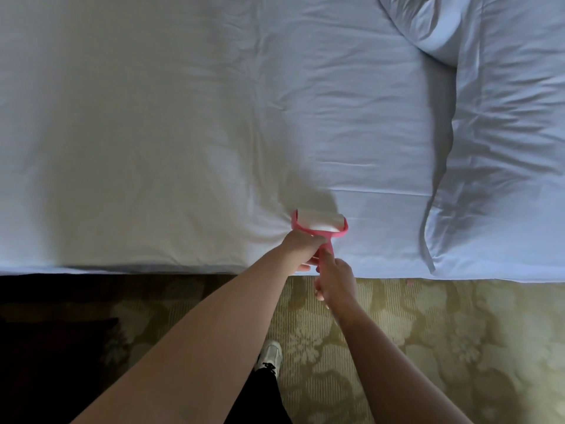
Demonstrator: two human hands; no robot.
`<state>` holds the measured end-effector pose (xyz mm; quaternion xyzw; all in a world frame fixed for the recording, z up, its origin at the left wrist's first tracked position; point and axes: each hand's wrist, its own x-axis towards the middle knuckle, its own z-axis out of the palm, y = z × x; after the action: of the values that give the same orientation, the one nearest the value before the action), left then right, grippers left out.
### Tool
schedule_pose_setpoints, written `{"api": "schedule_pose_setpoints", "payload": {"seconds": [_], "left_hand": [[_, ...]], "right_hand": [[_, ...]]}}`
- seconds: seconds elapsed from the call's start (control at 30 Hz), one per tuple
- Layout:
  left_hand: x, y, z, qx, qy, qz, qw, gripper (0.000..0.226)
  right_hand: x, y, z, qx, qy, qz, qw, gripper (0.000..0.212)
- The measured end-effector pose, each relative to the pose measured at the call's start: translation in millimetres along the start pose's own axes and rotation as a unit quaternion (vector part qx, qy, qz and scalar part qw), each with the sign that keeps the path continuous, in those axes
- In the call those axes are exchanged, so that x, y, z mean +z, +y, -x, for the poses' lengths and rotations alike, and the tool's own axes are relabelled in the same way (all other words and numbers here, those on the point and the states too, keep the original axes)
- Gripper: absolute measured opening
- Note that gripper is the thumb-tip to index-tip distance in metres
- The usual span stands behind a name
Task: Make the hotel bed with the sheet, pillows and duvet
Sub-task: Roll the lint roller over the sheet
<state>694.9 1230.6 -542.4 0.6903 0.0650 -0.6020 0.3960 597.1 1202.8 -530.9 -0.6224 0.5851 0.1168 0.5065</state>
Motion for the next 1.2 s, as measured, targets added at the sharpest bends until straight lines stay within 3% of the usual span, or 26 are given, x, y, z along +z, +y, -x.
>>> {"api": "schedule_pose_setpoints", "payload": {"seconds": [0.17, 0.4, 0.77, 1.2], "left_hand": [[1.2, 13.1, -14.6, -0.039, -0.022, 0.001, 0.999, 0.014], [-8.5, 59.3, -39.1, -0.053, -0.013, 0.001, 0.999, 0.013], [-24.3, 128.6, -74.0, -0.016, 0.012, 0.012, 1.0, 0.011], [-40.8, 238.4, -129.2, 0.001, 0.083, 0.023, 0.996, 0.029]], "right_hand": [[0.0, -11.3, -16.4, 0.02, -0.049, 0.009, 0.999, 0.05], [-4.4, -53.6, -53.5, 0.091, -0.09, -0.034, 0.991, 0.067], [-15.2, -114.8, -119.3, 0.086, -0.111, 0.008, 0.99, 0.067], [-45.7, -214.4, -200.1, 0.074, -0.17, 0.02, 0.982, 0.071]]}}
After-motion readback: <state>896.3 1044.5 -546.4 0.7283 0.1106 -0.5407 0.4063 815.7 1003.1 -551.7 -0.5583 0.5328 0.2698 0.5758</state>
